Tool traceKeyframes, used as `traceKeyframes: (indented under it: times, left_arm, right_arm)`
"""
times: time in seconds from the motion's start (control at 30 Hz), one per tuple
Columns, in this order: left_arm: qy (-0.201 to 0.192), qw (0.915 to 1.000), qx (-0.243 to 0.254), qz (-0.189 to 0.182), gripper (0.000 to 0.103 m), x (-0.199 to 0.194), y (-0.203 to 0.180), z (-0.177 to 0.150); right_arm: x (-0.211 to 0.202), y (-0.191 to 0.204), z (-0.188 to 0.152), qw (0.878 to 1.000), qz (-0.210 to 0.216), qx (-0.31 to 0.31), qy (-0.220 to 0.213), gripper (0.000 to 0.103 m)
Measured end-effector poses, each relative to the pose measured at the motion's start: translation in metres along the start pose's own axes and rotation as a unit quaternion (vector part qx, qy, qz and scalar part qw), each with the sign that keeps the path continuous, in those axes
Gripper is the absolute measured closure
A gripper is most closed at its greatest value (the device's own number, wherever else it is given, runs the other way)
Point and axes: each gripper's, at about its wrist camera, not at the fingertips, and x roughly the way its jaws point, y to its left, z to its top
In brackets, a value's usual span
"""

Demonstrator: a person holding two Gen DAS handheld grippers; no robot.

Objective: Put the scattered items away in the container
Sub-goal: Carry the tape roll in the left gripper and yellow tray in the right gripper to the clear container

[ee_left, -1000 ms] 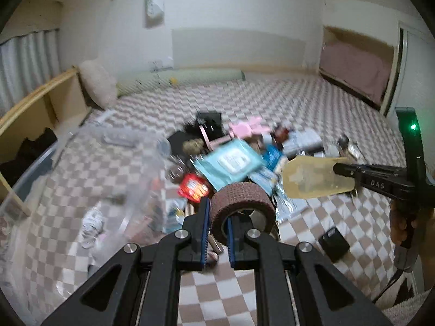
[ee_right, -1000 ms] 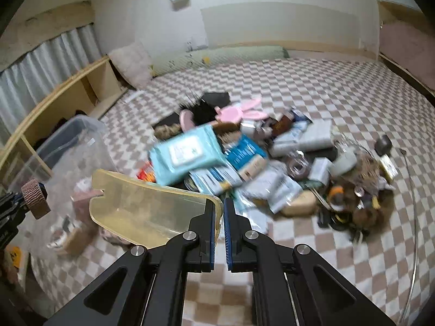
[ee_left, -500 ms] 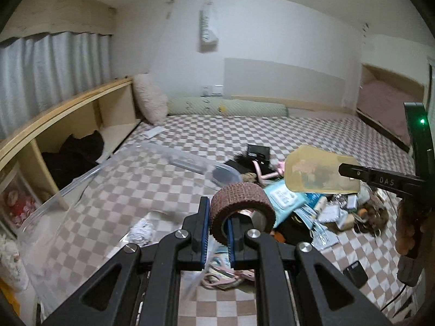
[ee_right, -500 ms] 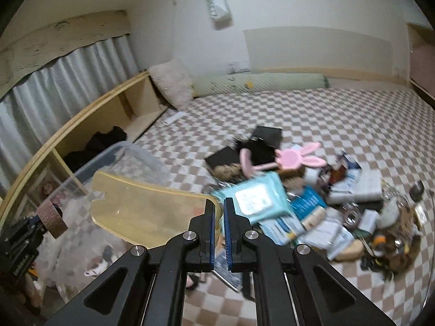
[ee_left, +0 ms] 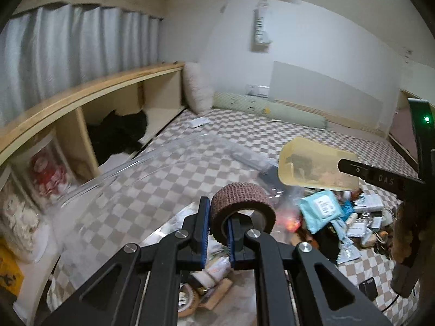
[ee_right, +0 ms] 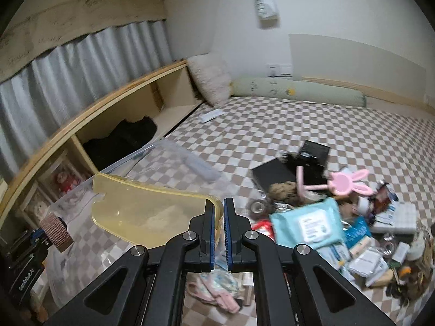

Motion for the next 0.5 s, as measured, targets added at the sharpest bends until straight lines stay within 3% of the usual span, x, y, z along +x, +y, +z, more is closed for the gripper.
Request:
traceKeyframes:
  times: [0.5]
  left_arm:
    - [0.054, 0.9973, -0.026, 0.042, 0.091, 0.021, 0.032, -0.016]
  right_arm:
    - [0.079, 0.088, -0.017, 0.991, -0.024, -0.113, 0.066, 0.096]
